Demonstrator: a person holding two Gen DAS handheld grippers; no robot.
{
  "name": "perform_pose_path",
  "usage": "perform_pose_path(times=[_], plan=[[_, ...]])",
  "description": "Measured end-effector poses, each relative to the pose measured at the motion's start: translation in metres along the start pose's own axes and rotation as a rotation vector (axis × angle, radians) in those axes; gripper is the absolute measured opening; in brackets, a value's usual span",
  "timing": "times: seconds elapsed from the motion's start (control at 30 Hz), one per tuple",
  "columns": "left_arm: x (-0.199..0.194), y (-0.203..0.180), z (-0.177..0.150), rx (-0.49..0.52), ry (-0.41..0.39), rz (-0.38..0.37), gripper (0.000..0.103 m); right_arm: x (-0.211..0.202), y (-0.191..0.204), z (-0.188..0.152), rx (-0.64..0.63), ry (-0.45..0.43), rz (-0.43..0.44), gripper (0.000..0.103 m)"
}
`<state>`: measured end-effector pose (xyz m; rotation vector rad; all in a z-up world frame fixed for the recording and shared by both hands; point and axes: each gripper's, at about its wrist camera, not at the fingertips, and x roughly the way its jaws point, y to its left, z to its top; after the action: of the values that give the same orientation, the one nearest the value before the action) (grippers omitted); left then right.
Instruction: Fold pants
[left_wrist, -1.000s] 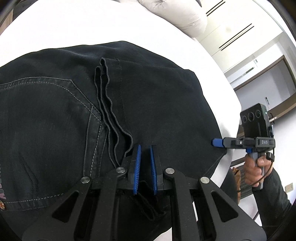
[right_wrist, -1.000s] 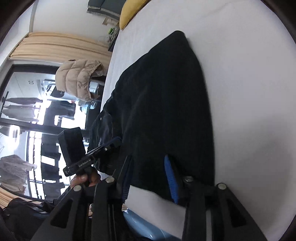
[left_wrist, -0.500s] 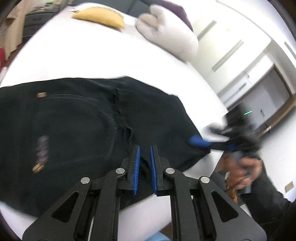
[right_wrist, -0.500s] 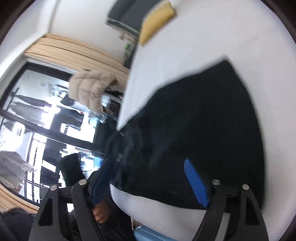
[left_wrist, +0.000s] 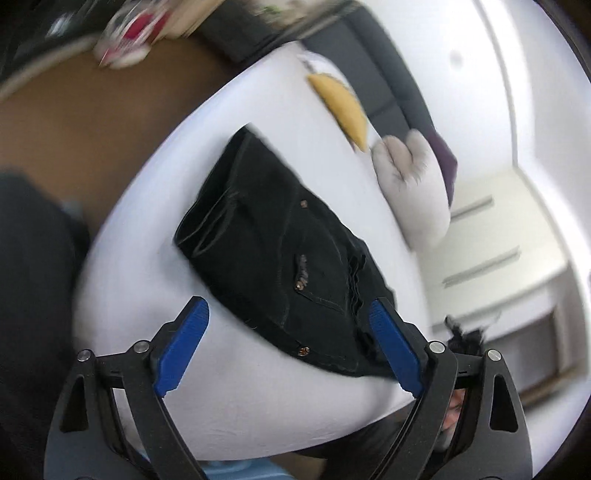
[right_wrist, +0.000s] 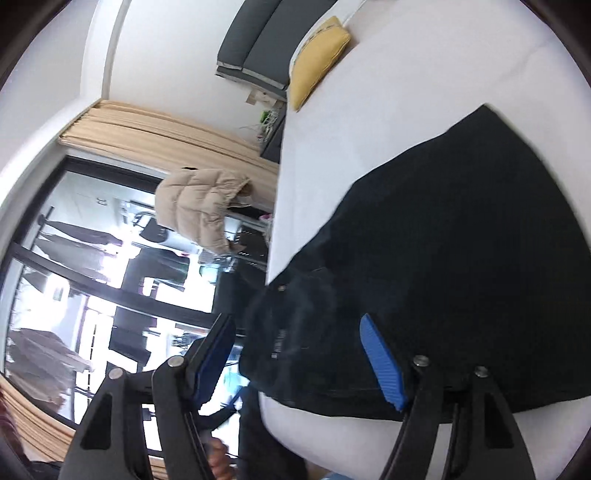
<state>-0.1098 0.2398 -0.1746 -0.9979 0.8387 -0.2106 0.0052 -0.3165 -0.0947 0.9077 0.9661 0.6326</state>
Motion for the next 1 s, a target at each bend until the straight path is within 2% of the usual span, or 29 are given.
perform_pose_path(times=[0.1,0.3,0.47,0.57,0.63,0.7,0.8,0.9,1.0], plan=[[0.01,0.021,0.004,-0.104,0.03,-0.042,0.089,0.015,0.011,-0.003,0.004,0.017,0.033,0.074],[0.035,0.032,0.002,-0.194,0.017,-0.096,0.089,0.032,0.018,-0.007,0.0,0.06,0.055,0.073],[0.046,0.046,0.01,-0.279,0.011,-0.126,0.085,0.045,0.024,0.004,-0.005,0.102,0.051,0.073],[0.053,0.053,0.015,-0.313,0.014,-0.116,0.069,0.052,0.027,0.011,-0.017,0.139,0.037,0.073],[0.059,0.059,0.022,-0.332,0.016,-0.109,0.046,0.061,0.029,0.016,-0.031,0.176,-0.007,0.072],[0.066,0.06,0.025,-0.347,0.016,-0.089,0.033,0.076,0.03,0.021,-0.041,0.226,-0.05,0.067],[0.063,0.059,0.027,-0.326,0.001,-0.078,0.025,0.096,0.027,0.025,-0.047,0.298,-0.108,0.063],[0.057,0.04,0.034,-0.221,-0.018,-0.054,0.018,0.115,0.02,0.027,-0.049,0.352,-0.149,0.06],[0.051,0.016,0.042,-0.123,-0.031,-0.034,0.018,0.132,0.009,0.03,-0.033,0.379,-0.178,0.06]])
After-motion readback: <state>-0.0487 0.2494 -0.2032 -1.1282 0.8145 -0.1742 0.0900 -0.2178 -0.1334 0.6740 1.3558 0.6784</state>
